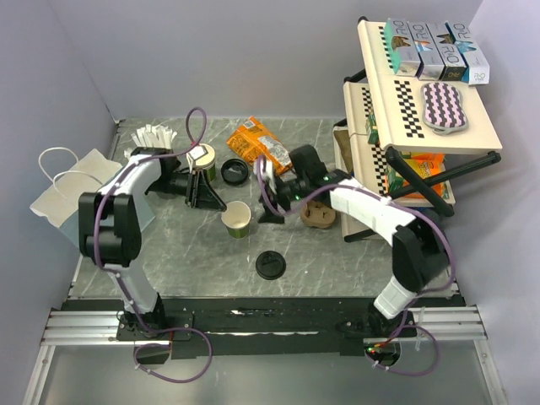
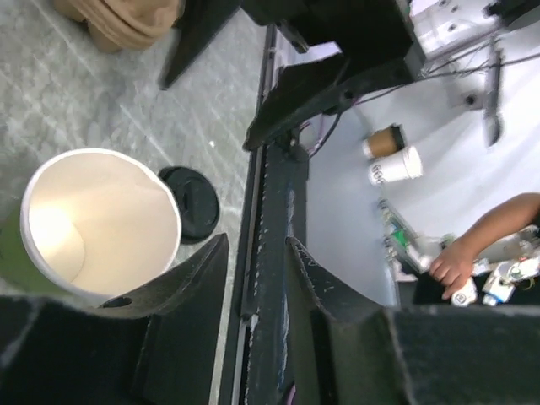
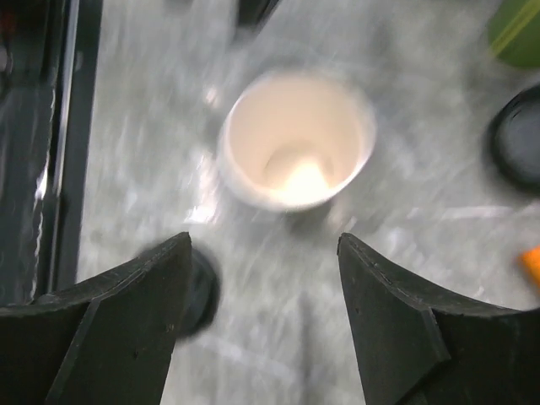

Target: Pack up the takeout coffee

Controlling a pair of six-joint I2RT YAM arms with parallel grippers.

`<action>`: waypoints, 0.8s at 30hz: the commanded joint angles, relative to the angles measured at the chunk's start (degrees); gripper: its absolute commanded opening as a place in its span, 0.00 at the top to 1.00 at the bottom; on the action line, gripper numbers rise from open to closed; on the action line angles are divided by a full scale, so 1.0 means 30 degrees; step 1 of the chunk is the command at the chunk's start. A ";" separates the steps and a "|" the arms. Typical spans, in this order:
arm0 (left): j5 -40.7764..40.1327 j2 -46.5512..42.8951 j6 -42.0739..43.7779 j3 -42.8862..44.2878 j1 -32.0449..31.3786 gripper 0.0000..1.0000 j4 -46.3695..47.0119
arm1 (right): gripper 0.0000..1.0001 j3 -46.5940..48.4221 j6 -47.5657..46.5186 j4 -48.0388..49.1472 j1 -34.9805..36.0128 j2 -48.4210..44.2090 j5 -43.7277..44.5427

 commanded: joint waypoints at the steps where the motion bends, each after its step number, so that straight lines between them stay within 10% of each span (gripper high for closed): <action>1: -0.3845 -0.3890 -0.8439 -0.2002 0.0004 0.61 0.9504 | 0.25 -0.2388 -0.5957 -0.1739 0.0152 -0.2999 0.0394; 5: -1.0880 -0.8297 -1.7695 -0.5591 -0.0259 0.49 2.0048 | 0.17 -0.4211 -1.0002 -0.4575 0.0298 -0.4084 0.0279; 7: -1.1634 -0.8594 -1.8343 -0.5331 -0.0260 0.45 2.0114 | 0.00 -0.4475 -1.1529 -0.5315 0.0444 -0.3998 0.0190; 24: -1.3305 -1.1640 -1.9985 -0.6734 -0.0230 0.36 2.0144 | 0.00 -0.3392 -1.3377 -0.6080 0.3023 0.0805 0.1507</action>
